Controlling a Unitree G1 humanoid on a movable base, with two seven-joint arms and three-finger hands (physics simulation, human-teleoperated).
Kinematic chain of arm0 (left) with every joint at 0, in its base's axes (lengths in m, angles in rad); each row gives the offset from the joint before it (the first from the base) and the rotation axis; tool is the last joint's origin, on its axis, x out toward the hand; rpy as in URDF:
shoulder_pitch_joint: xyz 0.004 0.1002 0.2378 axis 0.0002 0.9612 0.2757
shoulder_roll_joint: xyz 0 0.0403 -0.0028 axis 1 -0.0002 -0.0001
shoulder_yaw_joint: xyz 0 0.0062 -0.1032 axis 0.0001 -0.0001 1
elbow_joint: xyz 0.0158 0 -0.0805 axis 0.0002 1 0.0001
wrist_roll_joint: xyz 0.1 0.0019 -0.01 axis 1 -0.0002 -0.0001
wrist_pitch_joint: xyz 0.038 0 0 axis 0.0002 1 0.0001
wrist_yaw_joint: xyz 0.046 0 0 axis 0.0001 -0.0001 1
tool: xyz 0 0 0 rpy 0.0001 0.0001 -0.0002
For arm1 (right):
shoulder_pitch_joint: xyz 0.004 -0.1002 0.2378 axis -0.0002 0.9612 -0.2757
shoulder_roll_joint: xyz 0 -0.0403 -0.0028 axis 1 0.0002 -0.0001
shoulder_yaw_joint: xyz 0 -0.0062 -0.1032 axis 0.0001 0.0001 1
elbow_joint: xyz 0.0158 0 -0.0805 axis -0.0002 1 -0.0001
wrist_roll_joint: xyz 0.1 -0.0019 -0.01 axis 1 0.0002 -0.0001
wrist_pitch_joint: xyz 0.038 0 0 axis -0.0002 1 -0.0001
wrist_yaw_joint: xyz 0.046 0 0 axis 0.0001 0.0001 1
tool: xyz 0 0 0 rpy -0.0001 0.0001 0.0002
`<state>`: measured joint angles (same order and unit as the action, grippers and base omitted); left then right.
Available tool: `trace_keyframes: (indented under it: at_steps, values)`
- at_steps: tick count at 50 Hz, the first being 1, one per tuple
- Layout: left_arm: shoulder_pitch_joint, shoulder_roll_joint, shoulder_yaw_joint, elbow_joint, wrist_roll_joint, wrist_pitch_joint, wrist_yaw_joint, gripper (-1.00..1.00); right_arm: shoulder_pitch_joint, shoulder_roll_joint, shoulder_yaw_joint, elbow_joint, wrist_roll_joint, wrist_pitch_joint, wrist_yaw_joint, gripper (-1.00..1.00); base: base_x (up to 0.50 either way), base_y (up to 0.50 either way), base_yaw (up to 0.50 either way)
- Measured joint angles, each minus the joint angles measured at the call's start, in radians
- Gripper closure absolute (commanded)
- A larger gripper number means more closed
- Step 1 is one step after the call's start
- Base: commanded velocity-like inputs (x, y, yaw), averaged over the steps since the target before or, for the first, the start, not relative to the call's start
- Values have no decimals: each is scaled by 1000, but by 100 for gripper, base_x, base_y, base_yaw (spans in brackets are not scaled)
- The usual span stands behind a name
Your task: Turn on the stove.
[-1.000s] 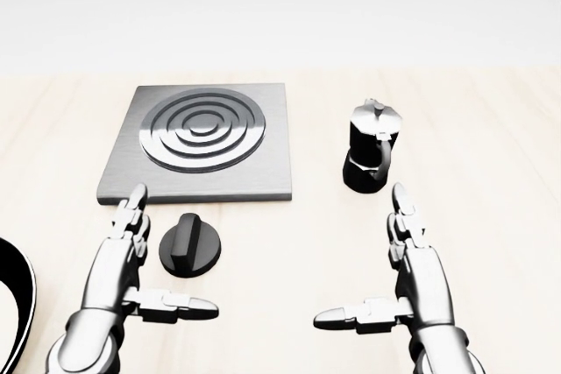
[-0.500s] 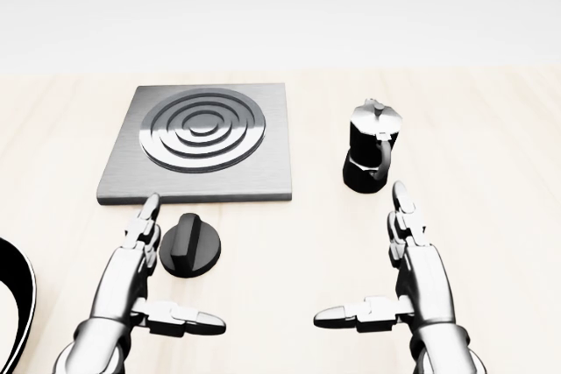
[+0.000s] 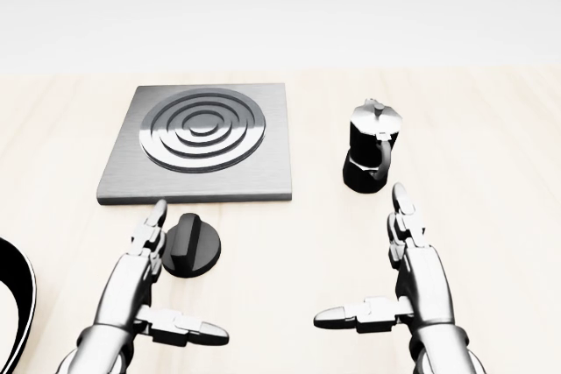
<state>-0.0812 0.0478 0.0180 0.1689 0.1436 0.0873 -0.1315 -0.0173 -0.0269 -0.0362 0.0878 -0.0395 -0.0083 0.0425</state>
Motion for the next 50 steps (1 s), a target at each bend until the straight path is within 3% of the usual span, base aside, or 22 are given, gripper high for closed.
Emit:
trace_keyframes:
  at_steps: [35, 50]
  values:
    - [48, -12, -29, -56, 28, 0, -39, -100, 2, 0, 1, 5, -1, -2, 1, -100, 0, 0, 0]
    - [72, -17, -51, -88, 37, 0, -72, -100, 0, -1, 0, -11, -1, 16, 2, -100, 0, 0, 0]
